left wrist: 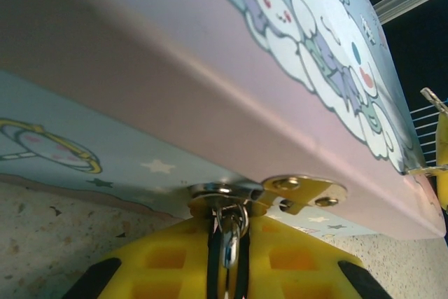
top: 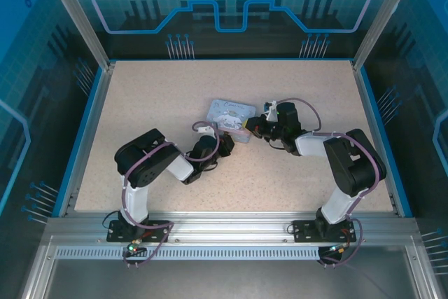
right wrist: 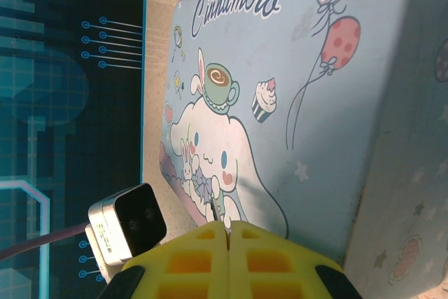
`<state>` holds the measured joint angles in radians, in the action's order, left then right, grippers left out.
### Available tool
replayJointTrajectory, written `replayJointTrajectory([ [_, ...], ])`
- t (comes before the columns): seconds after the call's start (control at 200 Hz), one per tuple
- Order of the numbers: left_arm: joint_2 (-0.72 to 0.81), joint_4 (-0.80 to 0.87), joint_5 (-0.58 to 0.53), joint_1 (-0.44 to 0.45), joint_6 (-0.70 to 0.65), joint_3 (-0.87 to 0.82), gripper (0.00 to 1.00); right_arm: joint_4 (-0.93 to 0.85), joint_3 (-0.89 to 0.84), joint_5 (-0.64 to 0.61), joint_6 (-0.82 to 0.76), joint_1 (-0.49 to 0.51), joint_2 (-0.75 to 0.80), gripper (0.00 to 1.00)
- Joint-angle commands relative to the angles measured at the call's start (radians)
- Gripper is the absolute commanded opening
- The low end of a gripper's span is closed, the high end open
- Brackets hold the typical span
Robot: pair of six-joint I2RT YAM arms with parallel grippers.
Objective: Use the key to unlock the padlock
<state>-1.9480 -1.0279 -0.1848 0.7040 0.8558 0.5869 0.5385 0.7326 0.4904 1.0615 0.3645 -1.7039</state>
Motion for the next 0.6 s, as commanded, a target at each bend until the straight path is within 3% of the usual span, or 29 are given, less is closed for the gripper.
replayJointTrajectory([
  [0.0,0.026,0.238,0.054,-0.003,0.006,-0.005,0.0,-0.042,0.027,0.035,0.002,-0.009,0.016,0.0],
  [0.34,0.226,0.691,0.283,-0.035,-0.037,0.149,0.0,-0.153,0.015,0.078,-0.026,-0.046,0.234,0.0],
  [0.59,0.249,0.741,0.401,-0.058,0.01,0.203,0.0,-0.161,-0.154,0.094,0.001,-0.072,0.438,0.0],
])
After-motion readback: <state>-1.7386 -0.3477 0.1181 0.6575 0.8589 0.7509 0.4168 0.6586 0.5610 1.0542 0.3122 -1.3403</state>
